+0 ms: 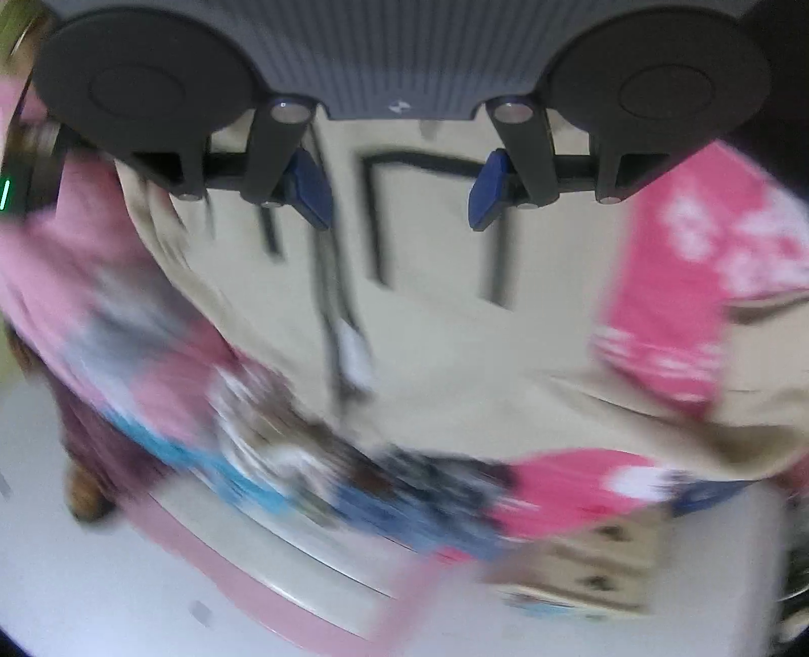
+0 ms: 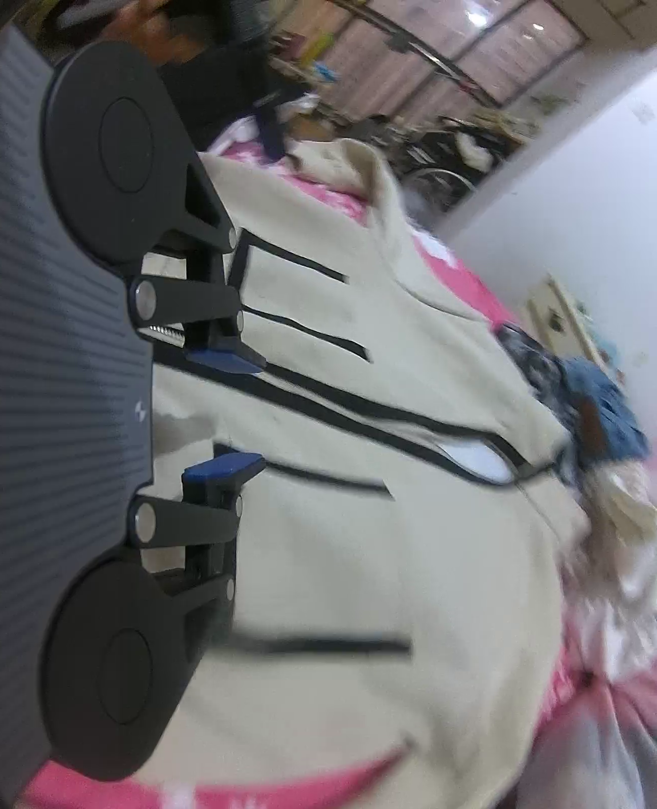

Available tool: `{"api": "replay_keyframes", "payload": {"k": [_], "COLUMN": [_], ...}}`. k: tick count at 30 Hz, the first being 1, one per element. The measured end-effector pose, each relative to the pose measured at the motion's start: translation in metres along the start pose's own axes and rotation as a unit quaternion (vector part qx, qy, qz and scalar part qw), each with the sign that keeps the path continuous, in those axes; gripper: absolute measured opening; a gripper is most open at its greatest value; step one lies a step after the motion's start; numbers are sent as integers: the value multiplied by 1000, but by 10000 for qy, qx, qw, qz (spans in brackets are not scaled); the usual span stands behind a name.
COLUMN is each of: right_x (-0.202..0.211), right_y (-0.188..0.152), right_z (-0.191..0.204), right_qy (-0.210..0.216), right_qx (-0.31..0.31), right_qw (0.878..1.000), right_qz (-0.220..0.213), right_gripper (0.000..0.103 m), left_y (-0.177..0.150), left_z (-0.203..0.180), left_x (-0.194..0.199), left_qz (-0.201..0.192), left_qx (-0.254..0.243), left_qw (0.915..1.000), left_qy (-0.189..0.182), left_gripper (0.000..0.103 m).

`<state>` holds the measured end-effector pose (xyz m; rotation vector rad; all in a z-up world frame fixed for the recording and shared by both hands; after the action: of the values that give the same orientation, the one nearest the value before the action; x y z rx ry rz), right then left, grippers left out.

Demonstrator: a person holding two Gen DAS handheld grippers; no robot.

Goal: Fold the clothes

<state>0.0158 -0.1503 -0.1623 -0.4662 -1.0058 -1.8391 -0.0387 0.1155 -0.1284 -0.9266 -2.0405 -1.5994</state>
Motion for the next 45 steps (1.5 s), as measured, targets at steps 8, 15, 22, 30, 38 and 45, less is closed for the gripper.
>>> {"api": "replay_keyframes", "payload": {"k": [8,15,22,30,38,45], "right_x": [-33,-31,-38,-39,-43,-43], "right_y": [-20,-18,-19,-17,-17,-18], "right_z": [0,-7,-7,-8,-6,-6], "right_qy": [242,443,473,485,482,499], "right_qx": [-74,-222,-132,-83,-28,-62], "right_qw": [9985,9966,9964,9962,9963,9964], "right_qz": [487,656,686,726,712,679], "right_gripper": [35,35,37,40,40,42], "left_y": [69,97,102,84,170,89], "left_z": [158,237,272,285,217,205], "left_x": [29,-12,-58,-88,-37,-45], "left_qz": [-278,1072,2236,2035,792,1559], "left_qx": [2177,1281,-945,-779,-3366,-7139], "left_qw": [9712,9672,9372,9552,8640,5380], "left_qy": [931,1913,2504,2001,3659,4202], "left_gripper": [60,61,72,31,7,24]}}
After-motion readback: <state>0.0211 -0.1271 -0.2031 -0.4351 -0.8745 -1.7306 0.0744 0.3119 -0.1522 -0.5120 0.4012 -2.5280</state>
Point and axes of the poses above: each gripper's, at about its wrist camera, not at the fingertips, and x roughly against the way its jaws point, z to its left, y to its top, the point moved 8 cm from there along -x, roughly the way its jaws point, and after that the axes turned 13 degrees about -x, right-handed, at the moved point
